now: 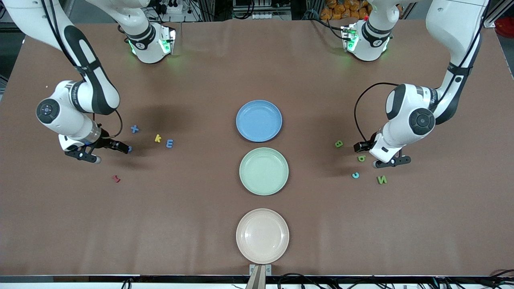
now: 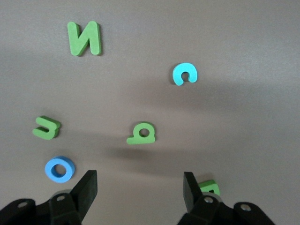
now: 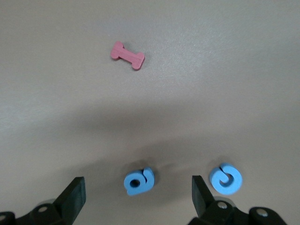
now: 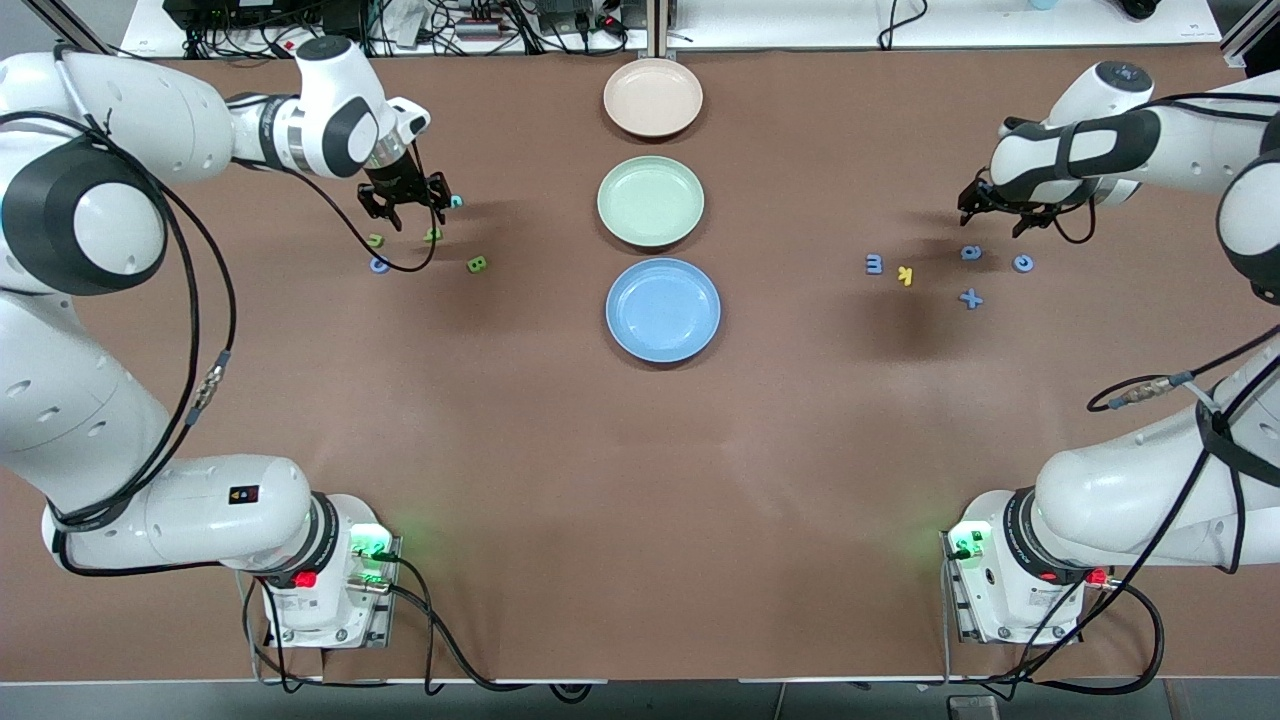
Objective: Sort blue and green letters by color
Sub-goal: 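Grasp a green letter with the left gripper while the right grasps blue a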
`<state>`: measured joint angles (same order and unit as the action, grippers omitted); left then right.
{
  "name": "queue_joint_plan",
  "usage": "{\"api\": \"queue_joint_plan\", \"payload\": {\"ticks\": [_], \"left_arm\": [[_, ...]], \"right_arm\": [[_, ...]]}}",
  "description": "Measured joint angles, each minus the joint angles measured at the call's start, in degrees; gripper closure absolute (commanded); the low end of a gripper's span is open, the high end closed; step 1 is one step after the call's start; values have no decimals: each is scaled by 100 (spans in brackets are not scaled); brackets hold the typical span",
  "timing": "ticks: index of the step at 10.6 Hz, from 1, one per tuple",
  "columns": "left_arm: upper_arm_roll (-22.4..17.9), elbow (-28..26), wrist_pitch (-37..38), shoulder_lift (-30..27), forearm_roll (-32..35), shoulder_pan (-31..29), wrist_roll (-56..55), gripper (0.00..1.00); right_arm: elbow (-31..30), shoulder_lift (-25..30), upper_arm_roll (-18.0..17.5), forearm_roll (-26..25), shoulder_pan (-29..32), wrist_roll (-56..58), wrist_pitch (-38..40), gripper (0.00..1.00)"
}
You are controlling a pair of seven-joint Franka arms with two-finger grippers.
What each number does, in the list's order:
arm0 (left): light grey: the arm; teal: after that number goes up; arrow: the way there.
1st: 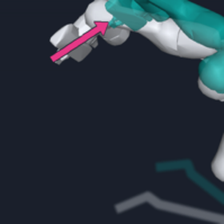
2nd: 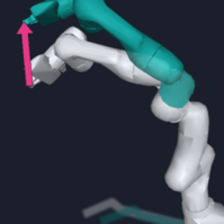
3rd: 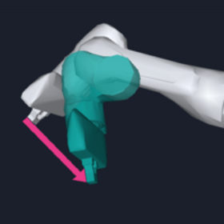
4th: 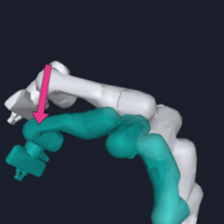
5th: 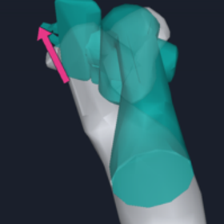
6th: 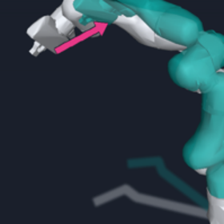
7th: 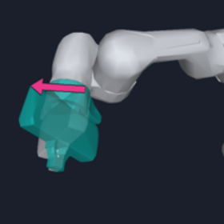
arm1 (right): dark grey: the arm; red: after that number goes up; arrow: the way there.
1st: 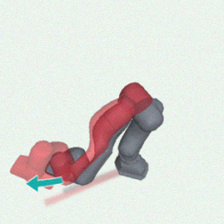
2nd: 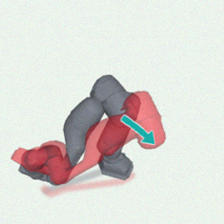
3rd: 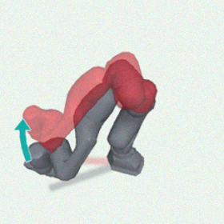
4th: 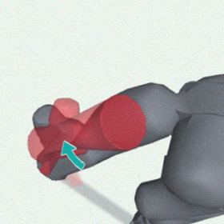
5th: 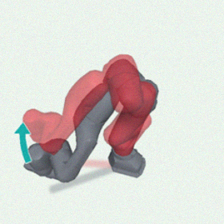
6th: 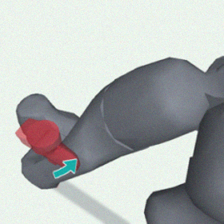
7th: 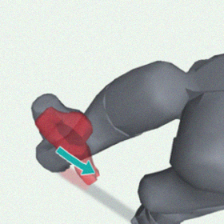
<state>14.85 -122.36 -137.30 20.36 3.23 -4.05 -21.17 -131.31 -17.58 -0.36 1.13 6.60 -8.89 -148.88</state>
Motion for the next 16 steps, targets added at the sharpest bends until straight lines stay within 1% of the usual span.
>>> {"api": "queue_joint_plan", "payload": {"ticks": [3,4,5,6,8,11,12,13,14,15,16], "left_arm": [[-16,-158,-537,254,44,-8,0,24],[-25,-160,-650,339,212,-14,-8,25],[-30,-159,-693,401,327,-25,-13,25],[-36,-158,-705,448,391,-29,-13,28],[-40,-157,-754,510,661,-28,-108,28],[-43,-148,-958,671,1156,-28,-579,28],[-44,-130,-993,714,1179,-29,-616,29],[-45,-112,-995,724,1179,-31,-617,41],[-45,-99,-995,724,1179,-34,-618,47],[-49,-92,-995,724,1179,-38,-619,46],[-49,-74,-1000,724,1179,-42,-620,47]], "right_arm": [[10,-235,0,3,1,-3,-208,0],[10,-283,0,4,1,-5,-267,0],[10,-333,0,4,1,-7,-339,0],[10,-384,0,5,1,-8,-384,0],[-17,-411,-1,5,1,-8,-395,0],[-141,-411,-3,5,1,-8,-467,0],[-198,-411,-5,5,0,-8,-511,3],[-241,-411,-8,5,-5,-34,-541,17],[-270,-411,-25,5,-10,-68,-564,36],[-286,-411,-56,5,-12,-87,-574,47],[-288,-411,-85,5,-14,-108,-576,56]]}}
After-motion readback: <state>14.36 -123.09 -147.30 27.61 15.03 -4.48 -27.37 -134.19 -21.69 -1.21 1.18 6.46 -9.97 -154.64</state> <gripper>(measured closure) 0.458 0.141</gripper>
